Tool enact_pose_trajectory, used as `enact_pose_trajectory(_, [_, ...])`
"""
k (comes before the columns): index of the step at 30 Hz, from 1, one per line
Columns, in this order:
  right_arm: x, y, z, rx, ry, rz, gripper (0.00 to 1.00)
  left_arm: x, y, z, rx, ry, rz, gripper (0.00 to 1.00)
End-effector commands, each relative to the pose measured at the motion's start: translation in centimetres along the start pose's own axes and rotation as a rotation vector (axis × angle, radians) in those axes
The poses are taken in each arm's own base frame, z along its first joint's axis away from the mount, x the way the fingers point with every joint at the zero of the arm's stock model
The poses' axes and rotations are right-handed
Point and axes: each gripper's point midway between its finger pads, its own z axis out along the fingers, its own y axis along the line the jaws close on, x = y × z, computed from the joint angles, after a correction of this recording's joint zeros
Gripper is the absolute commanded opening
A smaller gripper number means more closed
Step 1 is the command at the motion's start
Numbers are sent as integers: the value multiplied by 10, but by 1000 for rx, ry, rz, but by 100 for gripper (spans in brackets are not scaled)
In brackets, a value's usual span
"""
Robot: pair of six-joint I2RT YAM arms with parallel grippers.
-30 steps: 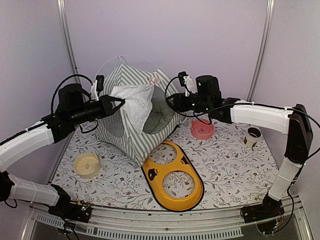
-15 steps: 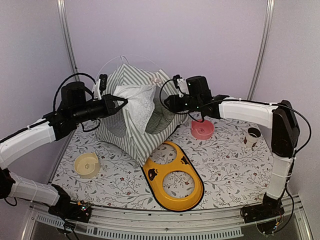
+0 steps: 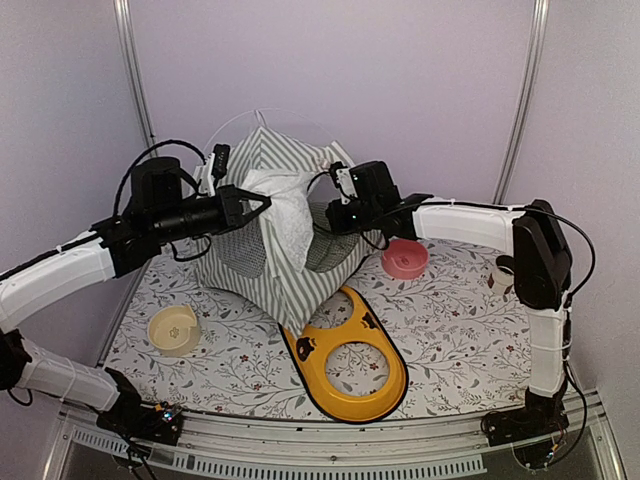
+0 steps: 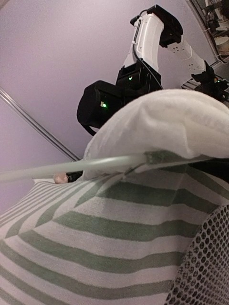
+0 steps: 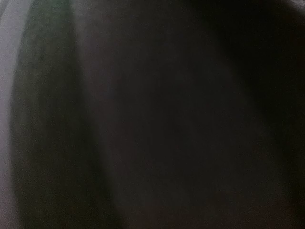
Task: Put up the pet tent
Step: Adjust the cushion in the tent.
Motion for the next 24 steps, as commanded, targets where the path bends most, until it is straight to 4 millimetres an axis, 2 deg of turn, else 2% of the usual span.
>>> enact_pose_trajectory(1, [22, -23, 15, 139, 49, -66, 9, -31, -40, -29, 80, -101, 8, 0])
enact_pose_trajectory(6, [38, -40, 25, 211, 92, -93, 9, -30, -44, -45, 77, -110, 16, 0])
enact_pose_trajectory(11, [49, -40, 30, 216, 140, -82, 17, -26, -46, -46, 93, -103, 15, 0])
enact_pose_trajectory(12, [44, -36, 28, 197, 137, -77, 19, -27, -45, -47, 87, -107, 17, 0])
enact_pose_trajectory(13, [40, -28, 25, 162, 133, -71, 25, -27, -43, -47, 79, -110, 18, 0])
enact_pose_trajectory(15, [30, -4, 17, 50, 111, -58, 34, -31, -38, -50, 44, -131, 22, 0])
enact_pose_trajectory(19, [7, 35, -8, -95, 77, -42, 47, -39, -31, -50, -9, -146, 17, 0])
enact_pose_trajectory(22, [-7, 49, -26, -152, 57, -25, 56, -43, -25, -50, -47, -155, 16, 0])
enact_pose_trajectory(24, [-15, 48, -36, -152, 42, -15, 63, -44, -22, -51, -57, -157, 14, 0])
